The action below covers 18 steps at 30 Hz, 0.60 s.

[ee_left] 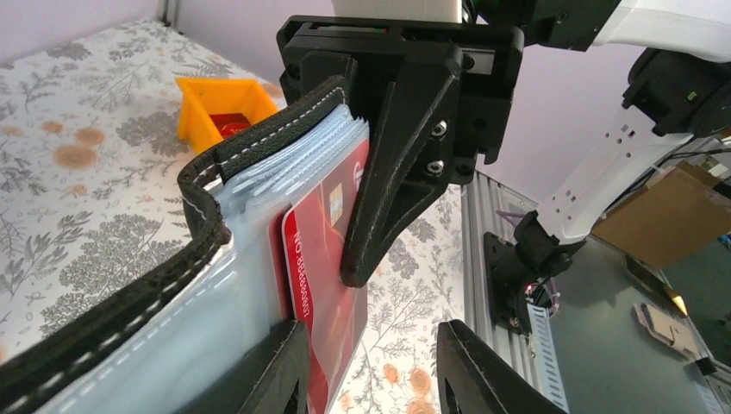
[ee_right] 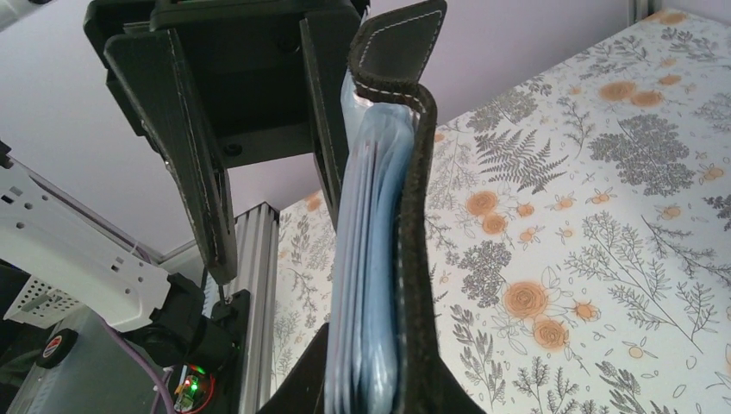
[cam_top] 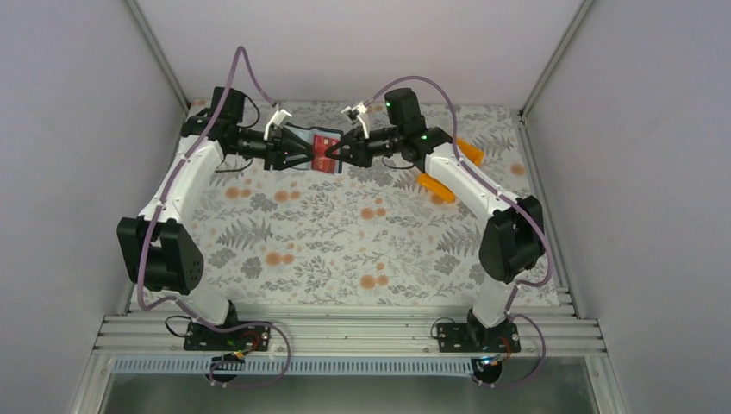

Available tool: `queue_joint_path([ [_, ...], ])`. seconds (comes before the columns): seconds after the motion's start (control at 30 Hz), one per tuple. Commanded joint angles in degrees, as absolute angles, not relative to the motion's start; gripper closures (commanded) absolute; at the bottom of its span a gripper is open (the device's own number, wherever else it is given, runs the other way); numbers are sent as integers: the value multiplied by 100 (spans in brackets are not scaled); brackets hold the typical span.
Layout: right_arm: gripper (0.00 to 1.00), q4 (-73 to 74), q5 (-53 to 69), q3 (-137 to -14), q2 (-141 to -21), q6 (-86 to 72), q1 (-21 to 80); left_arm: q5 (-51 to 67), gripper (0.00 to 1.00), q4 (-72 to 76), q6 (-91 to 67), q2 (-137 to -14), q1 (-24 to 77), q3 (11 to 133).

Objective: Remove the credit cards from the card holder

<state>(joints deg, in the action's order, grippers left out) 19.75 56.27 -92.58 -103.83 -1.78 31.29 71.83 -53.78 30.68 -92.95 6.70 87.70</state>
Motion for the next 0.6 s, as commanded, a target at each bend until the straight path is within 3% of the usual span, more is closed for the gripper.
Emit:
queue_joint_path([
  [0.0,95,1556,6254,-9377,-10246,25,3474,7801,60,-4870,2797,-9247,971,8926],
  [0.13,94,1547,6272,-9388,-10159,149,3558,6657,60,-4105,2068,-9063,1074,8725],
  [0.57,95,1477,7181,-9083,-9572,980,3577,6584,57,-4417,2533,-9243,1185,8642],
])
